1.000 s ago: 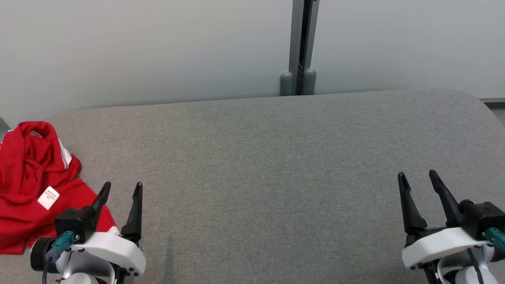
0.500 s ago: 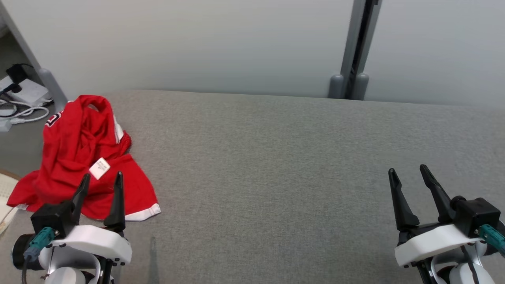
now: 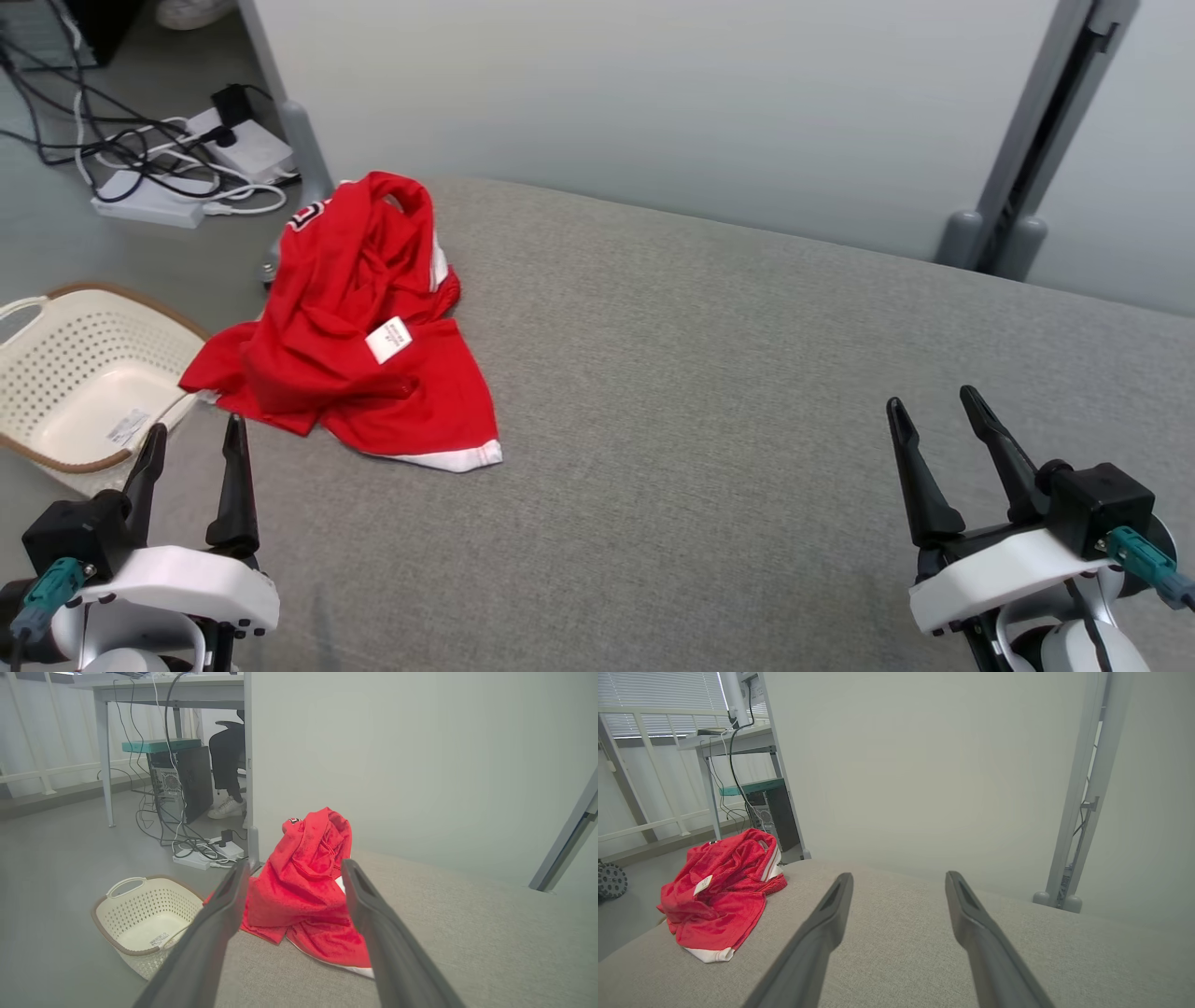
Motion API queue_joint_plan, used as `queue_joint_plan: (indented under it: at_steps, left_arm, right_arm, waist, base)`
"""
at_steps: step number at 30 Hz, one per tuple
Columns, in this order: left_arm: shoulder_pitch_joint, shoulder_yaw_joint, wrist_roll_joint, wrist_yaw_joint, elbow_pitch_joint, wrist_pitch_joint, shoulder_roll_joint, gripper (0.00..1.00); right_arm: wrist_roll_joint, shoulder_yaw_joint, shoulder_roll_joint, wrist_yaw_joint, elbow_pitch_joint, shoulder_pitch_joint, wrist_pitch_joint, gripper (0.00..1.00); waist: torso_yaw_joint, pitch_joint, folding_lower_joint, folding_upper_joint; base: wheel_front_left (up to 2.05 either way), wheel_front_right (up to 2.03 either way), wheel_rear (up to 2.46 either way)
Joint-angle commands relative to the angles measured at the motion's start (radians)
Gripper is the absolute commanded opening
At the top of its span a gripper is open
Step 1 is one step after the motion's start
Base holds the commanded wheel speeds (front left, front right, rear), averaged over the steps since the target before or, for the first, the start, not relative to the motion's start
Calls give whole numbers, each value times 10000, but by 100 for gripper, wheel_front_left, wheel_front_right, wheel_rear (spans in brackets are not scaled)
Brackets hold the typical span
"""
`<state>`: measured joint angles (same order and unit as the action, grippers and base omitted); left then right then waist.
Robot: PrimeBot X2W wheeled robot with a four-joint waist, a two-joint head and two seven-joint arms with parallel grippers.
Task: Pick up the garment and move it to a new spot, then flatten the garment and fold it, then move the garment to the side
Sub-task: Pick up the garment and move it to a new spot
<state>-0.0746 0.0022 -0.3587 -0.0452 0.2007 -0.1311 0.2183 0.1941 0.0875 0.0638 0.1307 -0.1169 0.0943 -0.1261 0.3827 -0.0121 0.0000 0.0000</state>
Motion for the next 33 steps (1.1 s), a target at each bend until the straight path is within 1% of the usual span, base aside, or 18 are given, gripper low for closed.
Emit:
queue_joint_plan:
  at_steps: [1, 7, 15, 19, 21, 25, 31, 32, 33]
  left_arm:
    - [25, 25, -31, -32, -63, 13, 69, 100]
    - [-6, -55, -82, -98, -136, 32, 54, 100]
    - [-193, -122, -128, -150, -291, 130, 65, 100]
    - [-713, -115, -251, 15, -379, 240, 176, 100]
    - [-1124, -112, -435, 154, -213, 395, 219, 100]
    - [-2117, -64, -720, 424, 552, 934, 471, 100]
    - [-3555, 280, -1614, 953, 2827, 1860, 848, 100]
    - [-3555, 280, -1614, 953, 2827, 1860, 848, 100]
    - [-3750, 277, -1696, 1032, 3257, 2043, 917, 100]
  right_arm:
    - [68, -13, 12, 0, 22, 47, -2, 100]
    - [82, 14, -9, 0, 18, 25, 9, 100]
    - [108, 20, -30, 0, 44, 5, 70, 100]
    - [36, 41, -16, 0, 116, 120, 116, 100]
    - [-17, 62, -4, 0, 171, 205, 187, 100]
    - [-67, 143, 47, 0, 281, 436, 267, 100]
    - [-130, 251, 95, 0, 393, 858, 342, 100]
    - [-130, 251, 95, 0, 393, 858, 342, 100]
    - [-144, 241, 113, 0, 385, 911, 336, 100]
  waist:
    - [225, -17, 0, 0]
    - [387, 11, 0, 0]
    - [300, 76, 0, 0]
    - [119, 239, 0, 0]
    - [-45, 385, 0, 0]
    - [-470, 817, 0, 0]
    - [-1244, 1667, 0, 0]
    - [-1244, 1667, 0, 0]
    - [-1350, 1793, 0, 0]
  base:
    - [0, 0, 0]
    - [0, 0, 0]
    - [0, 0, 0]
    - [0, 0, 0]
    - [0, 0, 0]
    - [0, 0, 0]
    - [0, 0, 0]
    - [0, 0, 0]
    - [0, 0, 0]
